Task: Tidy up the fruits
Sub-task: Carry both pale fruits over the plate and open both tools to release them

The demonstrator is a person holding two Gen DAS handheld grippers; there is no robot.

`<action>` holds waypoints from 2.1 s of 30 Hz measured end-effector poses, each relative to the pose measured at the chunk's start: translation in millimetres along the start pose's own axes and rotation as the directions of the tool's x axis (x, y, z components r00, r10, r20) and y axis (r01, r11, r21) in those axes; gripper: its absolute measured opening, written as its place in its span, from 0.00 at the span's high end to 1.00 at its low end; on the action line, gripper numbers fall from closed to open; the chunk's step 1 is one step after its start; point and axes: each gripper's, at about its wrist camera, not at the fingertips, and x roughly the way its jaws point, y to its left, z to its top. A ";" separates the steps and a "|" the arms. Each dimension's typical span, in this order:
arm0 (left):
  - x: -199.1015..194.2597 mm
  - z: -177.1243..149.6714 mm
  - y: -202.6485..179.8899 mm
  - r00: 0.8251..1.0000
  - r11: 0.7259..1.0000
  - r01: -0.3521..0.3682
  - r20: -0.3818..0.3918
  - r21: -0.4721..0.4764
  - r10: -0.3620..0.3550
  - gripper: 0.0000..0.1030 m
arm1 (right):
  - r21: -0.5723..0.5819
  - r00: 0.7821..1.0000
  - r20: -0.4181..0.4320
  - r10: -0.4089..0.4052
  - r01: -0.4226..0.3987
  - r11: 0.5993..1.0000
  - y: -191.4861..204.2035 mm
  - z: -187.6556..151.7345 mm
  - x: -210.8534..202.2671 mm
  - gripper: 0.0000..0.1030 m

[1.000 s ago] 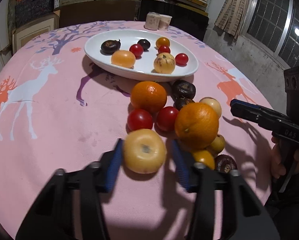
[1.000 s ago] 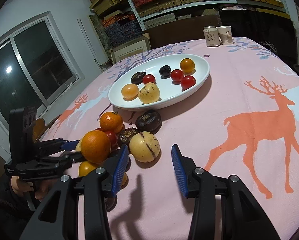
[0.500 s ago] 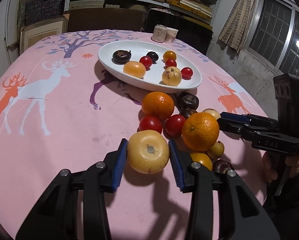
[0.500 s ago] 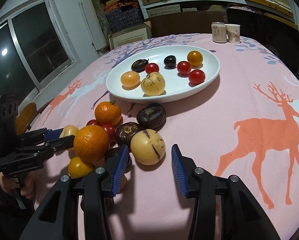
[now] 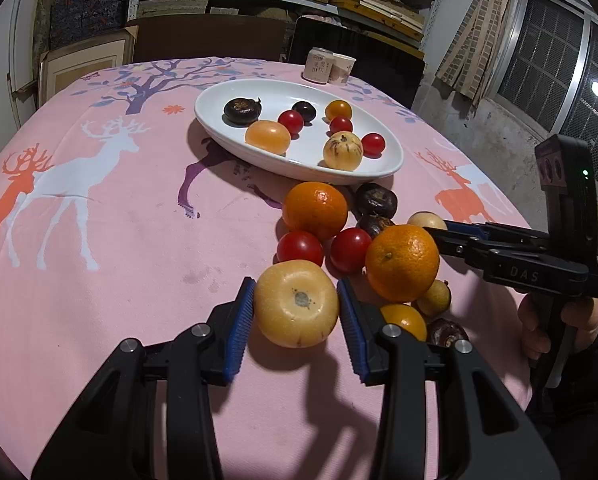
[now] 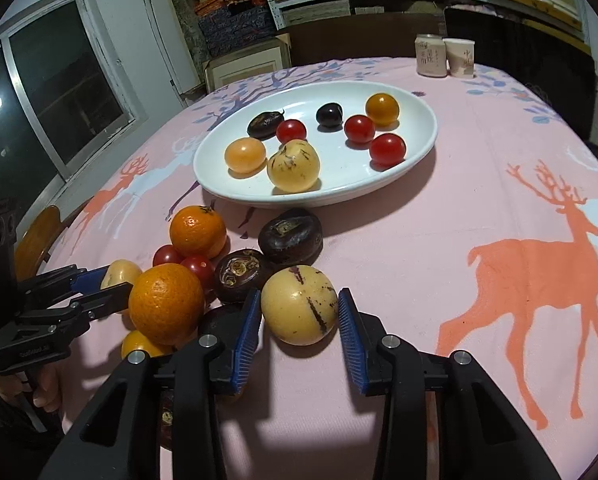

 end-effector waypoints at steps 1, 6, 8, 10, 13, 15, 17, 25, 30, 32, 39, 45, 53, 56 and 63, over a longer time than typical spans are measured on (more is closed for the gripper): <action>-0.3 -0.1 -0.1 1.000 1.000 0.000 0.001 0.001 0.000 0.61 | -0.009 1.000 0.002 -0.008 0.008 1.000 1.9 -1.2 -0.9 0.62; -0.8 -0.7 -0.6 1.000 1.000 -0.004 0.004 0.004 0.004 0.61 | -0.029 0.998 0.036 -0.042 0.043 0.999 7.8 -5.9 -9.3 0.62; -1.0 -1.1 -1.0 1.000 1.000 -0.008 0.005 0.005 0.008 0.61 | -0.021 0.998 0.049 -0.046 0.047 0.999 6.2 -6.5 -12.5 0.62; -0.9 -1.1 -1.6 1.000 1.000 -0.012 0.005 0.007 0.012 0.61 | -0.009 0.998 0.045 -0.044 0.045 0.999 3.6 -7.3 -12.6 0.62; -1.4 -1.3 -2.3 1.000 1.000 -0.017 0.008 0.010 0.017 0.61 | 0.000 0.997 0.063 -0.043 0.043 0.999 2.0 -8.3 -16.6 0.62; -1.4 -1.1 -2.7 1.000 1.000 -0.019 0.009 0.011 0.019 0.61 | 0.000 0.997 0.063 -0.042 0.042 0.999 2.1 -9.2 -17.2 0.62; -1.8 -1.2 -2.8 1.000 1.000 -0.020 0.009 0.012 0.020 0.61 | -0.001 0.997 0.066 -0.044 0.045 0.999 2.3 -9.2 -17.7 0.62; -2.0 -1.2 -2.4 1.000 1.000 -0.025 0.004 0.011 0.025 0.61 | -0.001 0.994 0.086 -0.062 0.063 0.998 2.8 -10.5 -21.2 0.62; -1.6 -0.4 -2.3 0.999 0.999 -0.033 0.001 0.008 0.033 0.61 | 0.001 0.993 0.096 -0.074 0.074 0.997 1.9 -13.6 -25.8 0.62; -2.5 0.0 -2.3 0.999 0.999 -0.036 0.001 0.007 0.036 0.61 | 0.006 0.992 0.098 -0.079 0.079 0.997 0.4 -15.4 -27.8 0.62; -13.2 0.3 -7.0 0.999 0.999 -0.044 0.019 0.023 0.043 0.61 | 0.031 0.991 0.107 -0.079 0.077 0.997 -8.8 -23.3 -37.3 0.62; -21.1 3.8 -13.9 0.997 0.997 -0.069 0.036 0.047 0.067 0.60 | 0.052 0.990 0.120 -0.067 0.061 0.997 -15.4 -26.6 -45.1 0.62; -26.6 10.9 -20.9 0.995 0.994 -0.089 0.055 0.069 0.086 0.61 | 0.066 0.988 0.139 -0.060 0.051 0.996 -20.6 -24.2 -56.9 0.62; -28.5 19.0 -21.5 0.994 0.992 -0.095 0.064 0.078 0.090 0.60 | 0.060 0.986 0.153 -0.067 0.059 0.996 -22.9 -17.4 -63.6 0.62; -27.2 58.4 -24.4 0.988 0.984 -0.127 0.105 0.124 0.114 0.60 | 0.035 0.976 0.197 -0.087 0.082 0.996 -29.0 16.9 -78.1 0.62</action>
